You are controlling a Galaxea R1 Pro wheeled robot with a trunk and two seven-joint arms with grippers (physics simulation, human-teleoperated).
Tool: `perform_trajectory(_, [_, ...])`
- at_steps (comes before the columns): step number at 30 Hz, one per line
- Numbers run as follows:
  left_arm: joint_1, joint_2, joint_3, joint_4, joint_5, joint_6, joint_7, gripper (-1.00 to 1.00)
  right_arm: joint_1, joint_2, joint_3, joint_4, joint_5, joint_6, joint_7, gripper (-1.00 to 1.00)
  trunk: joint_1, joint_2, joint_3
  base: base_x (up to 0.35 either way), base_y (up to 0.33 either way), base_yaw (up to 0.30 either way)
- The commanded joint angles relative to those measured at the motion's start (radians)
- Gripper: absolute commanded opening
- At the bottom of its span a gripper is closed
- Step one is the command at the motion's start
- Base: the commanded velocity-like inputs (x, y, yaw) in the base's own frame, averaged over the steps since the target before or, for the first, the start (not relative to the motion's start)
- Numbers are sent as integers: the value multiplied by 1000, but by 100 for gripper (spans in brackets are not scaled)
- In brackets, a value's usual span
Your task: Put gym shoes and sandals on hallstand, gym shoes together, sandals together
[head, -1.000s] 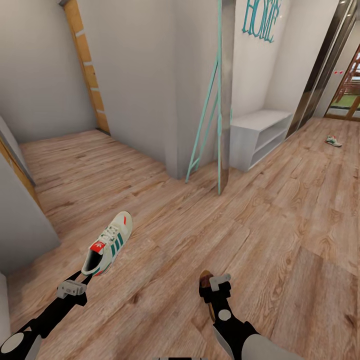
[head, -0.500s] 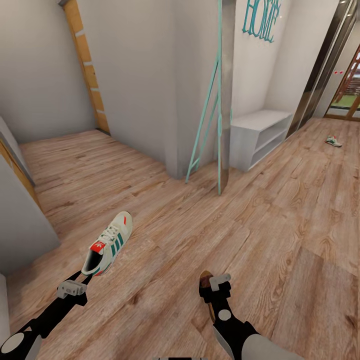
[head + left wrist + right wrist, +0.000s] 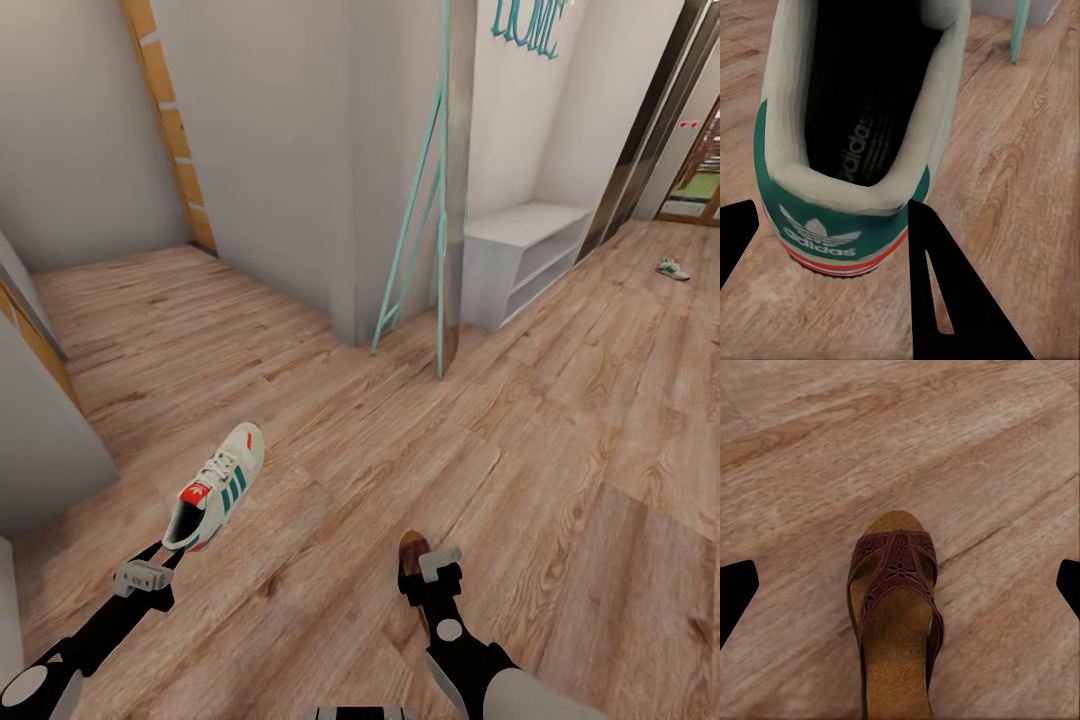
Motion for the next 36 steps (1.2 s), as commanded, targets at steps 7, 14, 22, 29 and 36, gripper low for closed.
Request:
perform_trajectory(7, [0,2,2,1,9,2,-9,-100,-1,0,6,1,6,0,-9,100,1,-1,-12,0,0,0])
perform_trajectory(14, [2,7,9,0,25,4,-25,-100,-1,0,6,1,6,0,-9,100,1,-1,-12,0,0,0])
perform_trajectory(22, [4,10,19,0,50,3,-34,-100,0,0,6,1,6,-4,-8,100,4,-2,-36,0,0,0])
perform_trajectory(29, [4,11,21,0,57,3,-37,-100,8,0,6,1,6,-30,-9,100,7,-4,-63,0,0,0])
perform_trajectory(36, [5,12,22,0,59,3,-39,-100,12,0,6,1,6,-41,-8,100,9,-5,-78,0,0,0])
